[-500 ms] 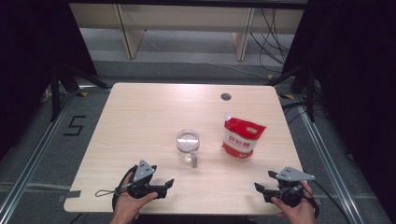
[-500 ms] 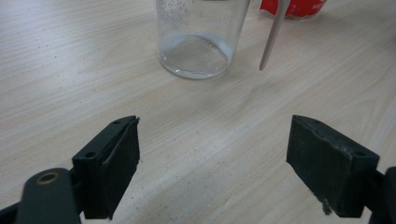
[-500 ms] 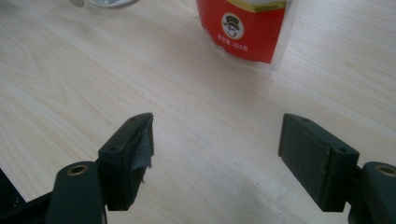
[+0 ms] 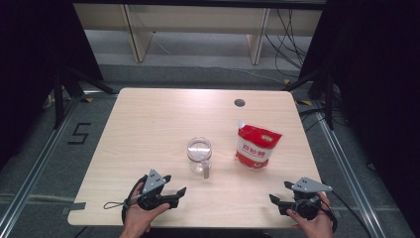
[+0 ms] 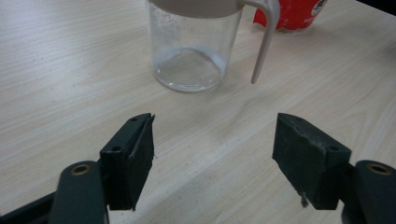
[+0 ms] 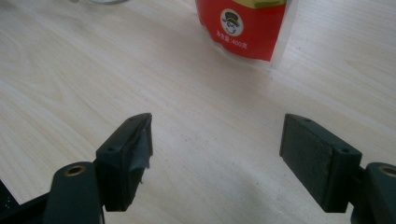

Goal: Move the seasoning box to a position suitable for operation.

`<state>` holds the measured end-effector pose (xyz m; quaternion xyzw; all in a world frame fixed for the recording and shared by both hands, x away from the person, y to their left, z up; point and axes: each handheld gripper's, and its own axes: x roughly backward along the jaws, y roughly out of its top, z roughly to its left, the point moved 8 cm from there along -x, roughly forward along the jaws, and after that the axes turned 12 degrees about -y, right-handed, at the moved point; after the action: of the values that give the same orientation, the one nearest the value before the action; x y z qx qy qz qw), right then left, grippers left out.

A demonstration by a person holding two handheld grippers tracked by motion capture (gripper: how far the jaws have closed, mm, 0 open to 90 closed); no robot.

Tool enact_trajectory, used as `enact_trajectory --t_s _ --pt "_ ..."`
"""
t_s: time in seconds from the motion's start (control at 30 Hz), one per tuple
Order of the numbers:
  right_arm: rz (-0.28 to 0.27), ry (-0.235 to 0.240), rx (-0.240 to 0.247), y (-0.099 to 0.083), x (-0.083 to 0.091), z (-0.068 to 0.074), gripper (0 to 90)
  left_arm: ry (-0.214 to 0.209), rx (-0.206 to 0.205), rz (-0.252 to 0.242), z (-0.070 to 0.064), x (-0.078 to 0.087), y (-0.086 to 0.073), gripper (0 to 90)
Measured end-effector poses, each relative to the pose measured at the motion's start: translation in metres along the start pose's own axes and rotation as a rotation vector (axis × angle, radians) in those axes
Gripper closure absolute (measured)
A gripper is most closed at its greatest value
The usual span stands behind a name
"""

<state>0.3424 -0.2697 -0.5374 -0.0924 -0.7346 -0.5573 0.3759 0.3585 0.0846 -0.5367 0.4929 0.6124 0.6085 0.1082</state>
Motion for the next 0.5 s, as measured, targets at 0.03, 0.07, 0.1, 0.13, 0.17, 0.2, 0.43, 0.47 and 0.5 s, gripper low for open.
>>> enact_trajectory --t_s 0.03,0.07,0.1,0.13,0.17,0.2,0.43,0.47,0.5 --pt "-0.012 -0.005 0.017 0.001 -0.002 -0.002 26.3 -0.004 -0.006 0.002 -0.002 -0.002 0.0 32.4" --pt "-0.012 -0.005 0.017 0.001 -0.002 -0.002 26.3 -0.015 -0.009 -0.002 -0.004 -0.004 0.001 32.4" --pt "-0.016 -0.005 0.025 0.001 -0.002 -0.002 26.3 -0.014 -0.025 0.0 -0.007 -0.006 0.004 36.4" --pt "-0.016 -0.005 0.025 0.001 -0.002 -0.002 26.3 -0.014 -0.025 0.0 -0.007 -0.006 0.004 38.5" --pt "-0.016 -0.004 0.025 0.001 -0.002 -0.002 26.2 -0.026 -0.033 -0.011 -0.01 -0.01 0.006 38.5" --pt "-0.016 -0.004 0.024 0.001 -0.002 -0.002 26.2 -0.027 -0.042 -0.003 -0.012 -0.011 0.006 40.9" --pt "-0.01 0.001 0.022 0.0 -0.002 -0.002 26.0 -0.066 -0.114 0.0 -0.027 -0.031 0.017 56.4" --pt "-0.009 0.002 0.021 0.0 -0.002 -0.002 26.0 -0.063 -0.12 0.0 -0.028 -0.035 0.019 57.8" --pt "-0.006 0.005 0.026 0.0 -0.002 -0.002 26.0 -0.06 -0.123 0.003 -0.029 -0.039 0.02 58.8"
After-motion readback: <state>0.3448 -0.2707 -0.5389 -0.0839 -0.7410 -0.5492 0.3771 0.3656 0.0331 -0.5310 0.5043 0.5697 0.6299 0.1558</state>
